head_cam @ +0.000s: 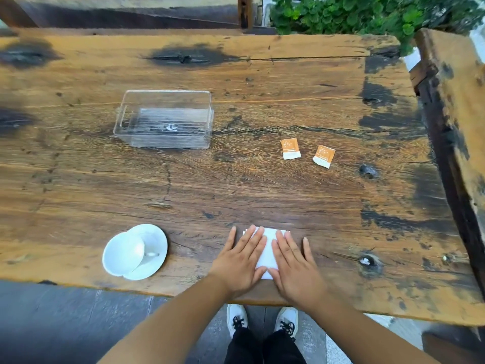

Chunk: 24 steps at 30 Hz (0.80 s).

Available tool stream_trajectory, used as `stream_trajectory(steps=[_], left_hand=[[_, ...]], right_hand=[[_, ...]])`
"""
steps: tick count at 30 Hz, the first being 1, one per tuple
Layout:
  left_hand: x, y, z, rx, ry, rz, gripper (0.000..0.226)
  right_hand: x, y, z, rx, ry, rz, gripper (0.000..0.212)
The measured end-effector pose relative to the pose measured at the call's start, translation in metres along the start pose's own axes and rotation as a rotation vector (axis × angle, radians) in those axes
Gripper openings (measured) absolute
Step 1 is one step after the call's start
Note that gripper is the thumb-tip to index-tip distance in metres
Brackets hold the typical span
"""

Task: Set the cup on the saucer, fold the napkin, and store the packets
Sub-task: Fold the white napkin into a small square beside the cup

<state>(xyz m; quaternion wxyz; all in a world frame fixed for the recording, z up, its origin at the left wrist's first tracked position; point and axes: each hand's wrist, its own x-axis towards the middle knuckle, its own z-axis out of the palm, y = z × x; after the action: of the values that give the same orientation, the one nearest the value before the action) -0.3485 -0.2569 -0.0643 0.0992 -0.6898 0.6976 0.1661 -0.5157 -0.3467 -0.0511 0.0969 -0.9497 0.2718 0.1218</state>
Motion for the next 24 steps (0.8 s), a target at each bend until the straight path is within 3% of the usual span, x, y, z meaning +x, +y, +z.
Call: stream_trajectory(steps=[8,18,21,24], left_hand=[[-0.079,-0.071,0.008,0.021,0.018,-0.051,0.065],[-0.095,-0.090,0.014,0.014,0.007,-0.085,0.066],[-0.093,-0.078,-0.004,-0.049,0.121,-0.169,0.065],[-0.069,-0.061,-0.035,-0.353,0.301,-0.241,0.062]], right_hand=[[0.030,-0.097,0.011,0.071,-0.031,-0.067,0.062],[0.039,-0.119,0.008,0.000,-0.045,-0.088,0.061],[0.036,-0.108,-0.008,0.022,0.003,-0.123,0.061],[0.040,-0.072,-0.034,0.188,0.143,-0.024,0.060]])
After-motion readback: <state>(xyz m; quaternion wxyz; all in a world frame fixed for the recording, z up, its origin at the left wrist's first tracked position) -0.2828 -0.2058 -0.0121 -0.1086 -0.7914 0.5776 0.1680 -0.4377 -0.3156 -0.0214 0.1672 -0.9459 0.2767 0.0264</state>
